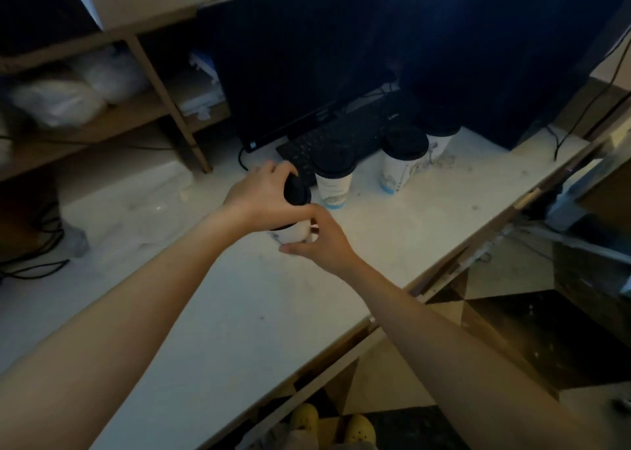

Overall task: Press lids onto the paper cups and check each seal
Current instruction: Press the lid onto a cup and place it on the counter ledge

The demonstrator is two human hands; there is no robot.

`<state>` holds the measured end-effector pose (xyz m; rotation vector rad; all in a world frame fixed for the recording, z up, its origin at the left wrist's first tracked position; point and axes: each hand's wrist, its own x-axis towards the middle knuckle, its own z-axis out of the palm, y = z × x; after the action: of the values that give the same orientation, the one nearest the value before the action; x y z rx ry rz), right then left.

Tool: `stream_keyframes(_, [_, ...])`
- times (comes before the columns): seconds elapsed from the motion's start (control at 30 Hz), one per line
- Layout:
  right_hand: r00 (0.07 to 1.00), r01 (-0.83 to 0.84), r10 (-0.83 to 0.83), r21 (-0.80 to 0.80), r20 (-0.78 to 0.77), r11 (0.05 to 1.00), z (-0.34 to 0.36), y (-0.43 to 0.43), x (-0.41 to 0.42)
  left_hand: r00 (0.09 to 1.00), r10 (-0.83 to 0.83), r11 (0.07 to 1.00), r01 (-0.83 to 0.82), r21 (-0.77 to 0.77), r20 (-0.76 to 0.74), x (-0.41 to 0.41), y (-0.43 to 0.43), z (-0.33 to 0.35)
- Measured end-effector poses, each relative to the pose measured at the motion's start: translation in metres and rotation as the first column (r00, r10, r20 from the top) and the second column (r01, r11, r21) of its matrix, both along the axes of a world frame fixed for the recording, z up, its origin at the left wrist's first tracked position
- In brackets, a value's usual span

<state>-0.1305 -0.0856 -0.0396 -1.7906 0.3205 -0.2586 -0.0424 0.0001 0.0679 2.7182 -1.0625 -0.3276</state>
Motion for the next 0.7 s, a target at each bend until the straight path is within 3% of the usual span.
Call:
stream_keyframes(0.13, [0.994,-0.109,0.109,-0.034,0.003,0.993,0.068,-0.025,-0.006,0.988,0.001,0.944,-0.052,-0.326,-0.153,0.006,0.015,0.056])
stream_keyframes(0.2, [0.983,-0.144,0.165,0.215,-0.085,0.966,0.092,-0.036,-0.011,0.972,-0.072,0.884,-0.041,-0.466,-0.223,0.006,0.025,0.078])
stream_keyframes(0.27, [0.971,-0.083,0.189,0.541,-0.145,0.837,0.112,-0.042,-0.011,0.967,-0.155,0.816,0.009,-0.578,-0.203,0.003,0.034,0.096])
stream_keyframes(0.3, [0.970,-0.071,0.199,0.615,-0.142,0.786,0.121,-0.044,-0.011,0.970,-0.190,0.789,0.059,-0.612,-0.150,0.001,0.037,0.102])
stream_keyframes(0.47, [0.983,0.024,0.068,0.486,-0.170,0.874,0.168,-0.041,-0.007,0.942,-0.295,0.649,0.322,-0.689,0.162,-0.007,0.042,0.122])
stream_keyframes(0.7, [0.976,0.143,-0.056,0.425,-0.212,0.894,0.202,-0.043,-0.009,0.825,-0.450,0.533,0.555,-0.639,0.341,0.002,0.048,0.133])
